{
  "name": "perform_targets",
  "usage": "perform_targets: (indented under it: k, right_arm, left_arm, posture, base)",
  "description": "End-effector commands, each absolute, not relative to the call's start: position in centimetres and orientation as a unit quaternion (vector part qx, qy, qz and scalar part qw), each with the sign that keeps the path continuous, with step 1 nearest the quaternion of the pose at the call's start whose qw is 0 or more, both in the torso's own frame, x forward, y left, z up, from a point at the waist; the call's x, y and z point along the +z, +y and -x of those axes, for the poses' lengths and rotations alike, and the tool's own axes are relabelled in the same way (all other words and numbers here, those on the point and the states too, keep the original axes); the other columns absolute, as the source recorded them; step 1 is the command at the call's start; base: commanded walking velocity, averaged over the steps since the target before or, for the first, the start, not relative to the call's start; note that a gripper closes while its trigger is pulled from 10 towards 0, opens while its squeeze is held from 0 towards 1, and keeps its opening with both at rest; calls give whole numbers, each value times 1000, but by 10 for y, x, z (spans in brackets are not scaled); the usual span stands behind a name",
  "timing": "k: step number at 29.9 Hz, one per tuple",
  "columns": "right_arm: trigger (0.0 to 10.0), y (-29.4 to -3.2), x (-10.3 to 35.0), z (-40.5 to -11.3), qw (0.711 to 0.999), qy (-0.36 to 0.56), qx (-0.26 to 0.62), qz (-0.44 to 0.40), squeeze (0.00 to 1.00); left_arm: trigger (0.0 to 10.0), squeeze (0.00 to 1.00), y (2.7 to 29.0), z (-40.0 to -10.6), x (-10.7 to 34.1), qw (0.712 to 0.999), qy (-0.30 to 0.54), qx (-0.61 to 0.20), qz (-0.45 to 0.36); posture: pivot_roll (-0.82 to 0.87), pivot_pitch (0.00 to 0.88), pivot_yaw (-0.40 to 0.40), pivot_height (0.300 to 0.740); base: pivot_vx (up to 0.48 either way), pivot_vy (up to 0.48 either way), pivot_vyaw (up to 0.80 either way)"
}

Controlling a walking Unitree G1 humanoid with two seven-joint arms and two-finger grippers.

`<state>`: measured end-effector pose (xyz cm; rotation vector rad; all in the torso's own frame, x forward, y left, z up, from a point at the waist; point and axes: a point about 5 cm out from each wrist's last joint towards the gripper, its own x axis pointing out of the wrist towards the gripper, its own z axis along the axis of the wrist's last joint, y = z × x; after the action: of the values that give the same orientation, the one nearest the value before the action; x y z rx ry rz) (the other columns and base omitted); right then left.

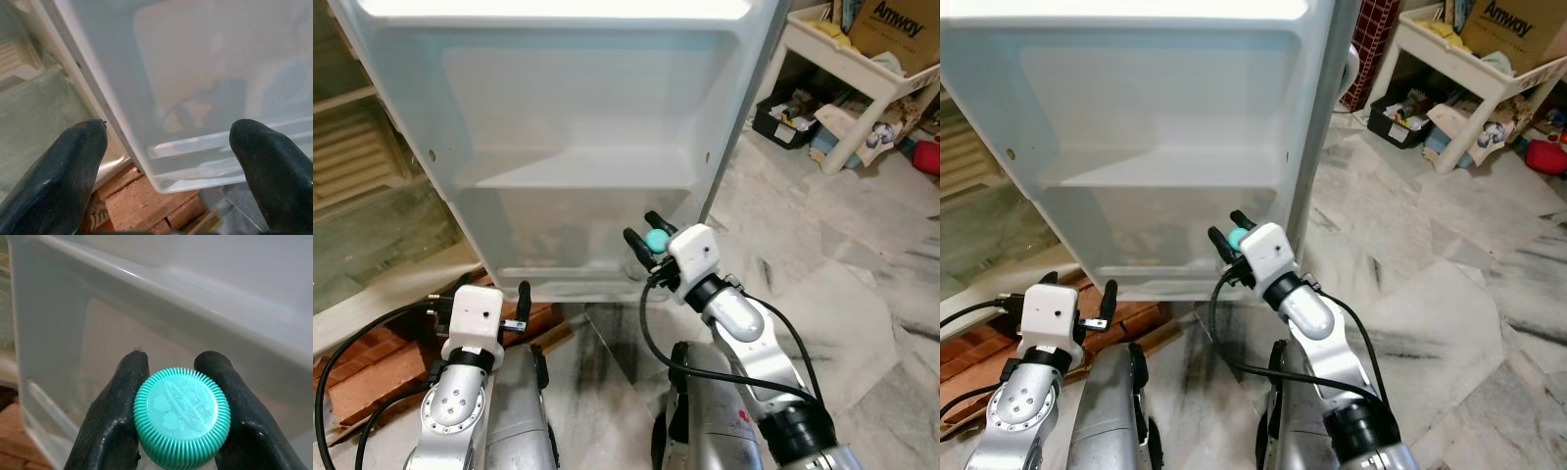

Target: Restocking fridge

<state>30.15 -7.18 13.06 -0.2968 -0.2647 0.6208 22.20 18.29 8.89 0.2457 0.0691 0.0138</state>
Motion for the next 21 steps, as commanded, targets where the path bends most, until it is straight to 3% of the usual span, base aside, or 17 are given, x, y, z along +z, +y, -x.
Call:
perform_targets:
  k: [1,13,21]
  right_arm:
    - [10000,-73,131,-305,933,-139,291,160,0]
    - [10000,-59,93,-313,919,-99,295,243,0]
    - [10000,-48,61,-314,916,15,321,240,0]
  left_arm:
    - [10000,0,183,-219,89,991,38,7,-124]
    - [10000,0,177,-216,90,992,43,5,-120]
    - [10000,0,176,-210,89,992,50,10,-116]
  posture:
    - [153,173,-44,537]
    - [156,198,-58,537]
    - [164,216,-74,537]
  base:
    - [0,0,0]
    - [0,0,0]
    - [0,0,0]
